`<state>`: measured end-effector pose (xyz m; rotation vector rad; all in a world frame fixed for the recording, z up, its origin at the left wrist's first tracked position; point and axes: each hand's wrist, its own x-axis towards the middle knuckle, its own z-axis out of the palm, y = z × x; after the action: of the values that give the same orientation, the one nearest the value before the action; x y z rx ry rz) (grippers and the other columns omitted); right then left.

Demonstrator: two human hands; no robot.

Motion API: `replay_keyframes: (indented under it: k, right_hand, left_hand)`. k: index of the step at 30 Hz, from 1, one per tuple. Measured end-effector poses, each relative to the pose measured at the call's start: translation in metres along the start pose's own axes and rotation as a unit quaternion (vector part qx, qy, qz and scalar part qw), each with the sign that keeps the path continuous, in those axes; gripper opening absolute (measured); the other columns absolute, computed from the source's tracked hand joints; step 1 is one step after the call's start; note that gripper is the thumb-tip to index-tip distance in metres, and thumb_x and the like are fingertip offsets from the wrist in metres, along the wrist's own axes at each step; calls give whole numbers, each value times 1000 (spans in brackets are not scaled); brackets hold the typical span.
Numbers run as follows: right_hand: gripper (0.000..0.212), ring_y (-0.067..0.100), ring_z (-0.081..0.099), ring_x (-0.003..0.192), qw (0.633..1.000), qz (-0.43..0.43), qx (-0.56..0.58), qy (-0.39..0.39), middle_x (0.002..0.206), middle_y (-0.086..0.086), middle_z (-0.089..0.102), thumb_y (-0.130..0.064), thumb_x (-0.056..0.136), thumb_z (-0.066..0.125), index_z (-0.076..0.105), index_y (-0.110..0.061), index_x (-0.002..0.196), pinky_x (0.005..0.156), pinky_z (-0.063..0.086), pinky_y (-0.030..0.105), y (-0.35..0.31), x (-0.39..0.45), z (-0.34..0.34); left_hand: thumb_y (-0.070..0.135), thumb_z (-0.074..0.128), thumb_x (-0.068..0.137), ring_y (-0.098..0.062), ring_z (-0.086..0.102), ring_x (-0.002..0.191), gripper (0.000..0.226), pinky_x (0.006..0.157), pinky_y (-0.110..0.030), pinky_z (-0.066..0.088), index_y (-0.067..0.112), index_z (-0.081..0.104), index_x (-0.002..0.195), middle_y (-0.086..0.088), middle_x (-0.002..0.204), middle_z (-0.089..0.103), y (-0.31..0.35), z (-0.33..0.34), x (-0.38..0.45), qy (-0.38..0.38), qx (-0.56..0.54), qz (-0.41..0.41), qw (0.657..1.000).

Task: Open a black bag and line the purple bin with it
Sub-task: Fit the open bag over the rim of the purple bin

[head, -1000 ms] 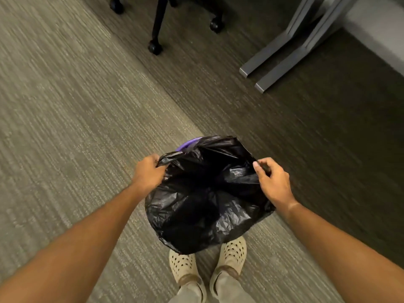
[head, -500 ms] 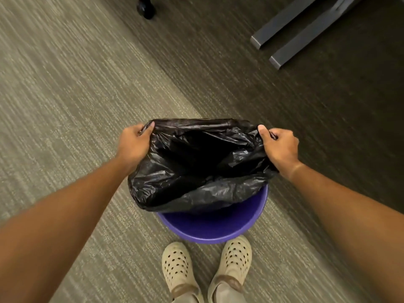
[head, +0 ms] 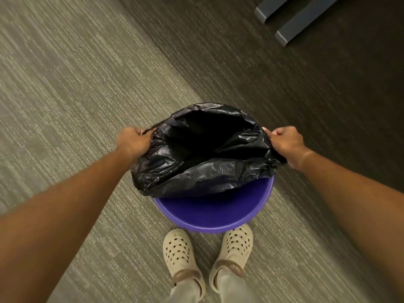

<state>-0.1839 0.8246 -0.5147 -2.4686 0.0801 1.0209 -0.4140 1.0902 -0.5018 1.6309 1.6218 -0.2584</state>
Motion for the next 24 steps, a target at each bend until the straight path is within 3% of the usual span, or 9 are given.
replay_keyframes:
  k: [4, 6, 9, 13, 16, 18, 19, 21, 24]
  right_hand:
    - [48, 18, 53, 65, 999, 12, 33, 17, 70, 2, 58, -56, 92, 53, 52, -16, 66, 59, 40, 30, 9, -20, 0]
    - [50, 20, 56, 71, 998, 12, 57, 35, 73, 0, 61, -62, 90, 49, 54, -17, 69, 67, 42, 31, 14, -30, 1]
    - [44, 14, 58, 70, 989, 9, 142, 42, 75, -4, 63, -63, 86, 55, 55, -22, 71, 67, 46, 31, 22, -50, 3]
    - [19, 6, 56, 59, 948, 53, 311, -44, 84, -1, 67, -30, 85, 74, 59, -23, 94, 43, 39, 21, 41, -75, -4]
    - [30, 7, 62, 59, 913, 113, 374, -115, 93, 6, 72, -2, 84, 72, 60, -19, 106, 41, 40, 18, 58, -87, -10]
    - [31, 7, 62, 59, 904, 136, 387, -116, 92, 9, 70, 7, 87, 63, 62, -17, 106, 40, 40, 17, 64, -94, -11]
    - [30, 8, 60, 60, 905, 146, 383, -109, 91, 9, 68, 9, 88, 59, 63, -14, 107, 40, 40, 17, 65, -96, -12]
    - [22, 9, 54, 61, 920, 163, 346, -88, 87, 9, 64, 8, 90, 55, 65, -8, 101, 39, 38, 16, 65, -101, -12]
    - [15, 9, 49, 46, 943, 176, 273, -67, 62, 6, 56, 3, 91, 52, 58, -5, 79, 41, 40, 21, 63, -109, -11]
  left_hand:
    - [47, 55, 94, -26, 64, 74, 47, 65, -35, 49, 1, 64, 90, -14, 84, 66, -9, -2, -22, 8, -2, 3, 1000]
    - [52, 51, 95, -15, 55, 66, 50, 66, -31, 43, 4, 61, 91, -5, 77, 60, -15, -1, -35, 21, -15, 14, 1000]
    - [58, 49, 93, -18, 57, 70, 50, 62, -30, 44, 8, 56, 89, -2, 77, 60, -30, 0, -53, 27, -56, 27, 998]
    - [54, 64, 86, -20, 66, 81, 49, 67, -29, 57, 10, 56, 107, -7, 94, 67, -49, -1, -74, -27, -106, 5, 994]
    - [51, 85, 62, -24, 68, 100, 77, 89, -37, 57, 9, 56, 118, -10, 114, 68, -64, -8, -87, -109, -117, -38, 986]
    - [50, 91, 44, -28, 66, 109, 91, 96, -45, 52, 13, 57, 120, -11, 119, 67, -75, -12, -89, -139, -114, -58, 982]
    - [42, 90, 48, -28, 65, 109, 86, 95, -44, 52, 13, 56, 121, -11, 119, 67, -76, -15, -93, -150, -118, -65, 979]
    - [28, 84, 58, -30, 64, 108, 74, 85, -35, 54, 12, 54, 124, -13, 119, 64, -79, -18, -99, -161, -124, -79, 976]
    - [24, 81, 58, -28, 65, 100, 74, 74, -30, 51, 9, 54, 125, -15, 116, 65, -88, -20, -105, -178, -140, -95, 970]
